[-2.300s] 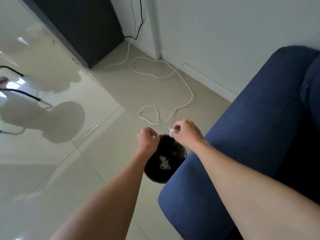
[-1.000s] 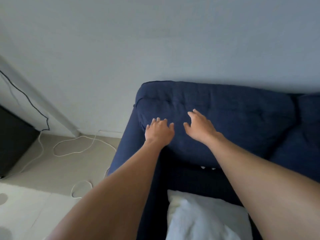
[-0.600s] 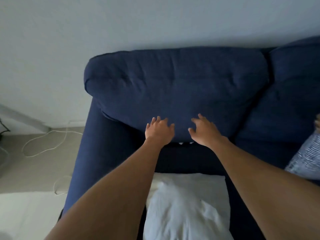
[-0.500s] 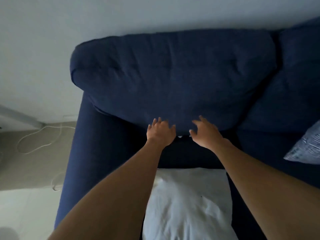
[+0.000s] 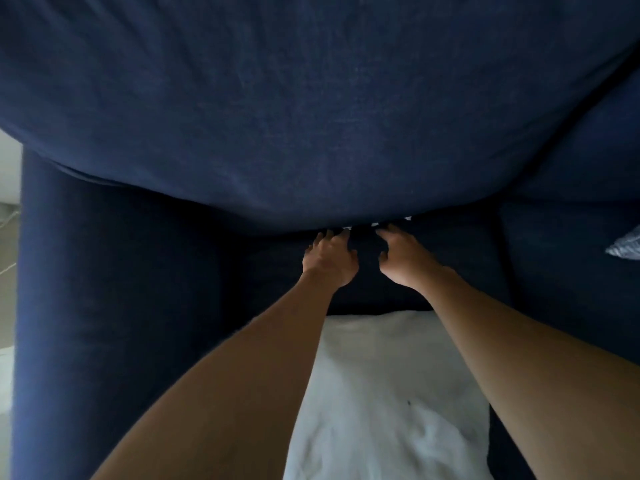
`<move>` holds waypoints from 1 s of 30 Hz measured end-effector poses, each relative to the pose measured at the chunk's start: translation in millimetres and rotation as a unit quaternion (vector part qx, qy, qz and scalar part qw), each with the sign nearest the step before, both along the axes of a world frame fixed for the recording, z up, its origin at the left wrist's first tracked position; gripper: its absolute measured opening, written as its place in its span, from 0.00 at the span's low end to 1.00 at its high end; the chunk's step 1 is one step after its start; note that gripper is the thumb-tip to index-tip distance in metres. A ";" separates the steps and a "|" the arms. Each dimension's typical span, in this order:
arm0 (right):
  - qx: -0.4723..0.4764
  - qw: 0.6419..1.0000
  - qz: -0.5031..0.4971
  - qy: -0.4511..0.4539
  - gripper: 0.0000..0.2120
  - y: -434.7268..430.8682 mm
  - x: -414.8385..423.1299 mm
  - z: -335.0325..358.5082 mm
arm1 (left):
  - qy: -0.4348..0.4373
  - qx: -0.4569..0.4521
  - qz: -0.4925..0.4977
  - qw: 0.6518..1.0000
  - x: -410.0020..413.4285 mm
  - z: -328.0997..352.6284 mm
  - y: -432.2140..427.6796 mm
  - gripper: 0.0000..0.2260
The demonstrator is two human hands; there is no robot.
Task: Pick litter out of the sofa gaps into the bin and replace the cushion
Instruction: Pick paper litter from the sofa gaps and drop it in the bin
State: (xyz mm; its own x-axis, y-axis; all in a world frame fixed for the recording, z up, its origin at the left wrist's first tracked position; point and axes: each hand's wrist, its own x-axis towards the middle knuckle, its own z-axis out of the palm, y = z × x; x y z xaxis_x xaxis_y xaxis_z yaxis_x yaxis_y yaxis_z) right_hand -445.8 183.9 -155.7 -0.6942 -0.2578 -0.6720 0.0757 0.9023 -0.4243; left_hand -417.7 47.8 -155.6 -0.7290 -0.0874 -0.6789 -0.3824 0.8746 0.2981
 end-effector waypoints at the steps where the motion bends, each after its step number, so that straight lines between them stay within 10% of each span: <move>1: -0.002 1.000 0.002 -0.001 0.27 0.1 -2.4 -8.8 | 0.001 0.008 -0.001 1.000 -2.5 -7.5 0.3 0.24; 17: 0.055 0.997 0.044 -0.015 0.31 -4.1 -30.8 -64.2 | -0.102 0.046 -0.020 0.994 -30.8 -54.6 -3.1 0.30; 25: 0.049 0.998 0.034 0.022 0.28 -6.3 -17.8 -42.3 | -0.029 0.016 -0.025 0.999 -24.4 -30.2 -6.0 0.20; 30: 0.035 0.997 -0.008 0.073 0.09 -4.3 -2.3 -6.8 | 0.094 0.036 0.053 0.993 6.1 3.4 -5.6 0.12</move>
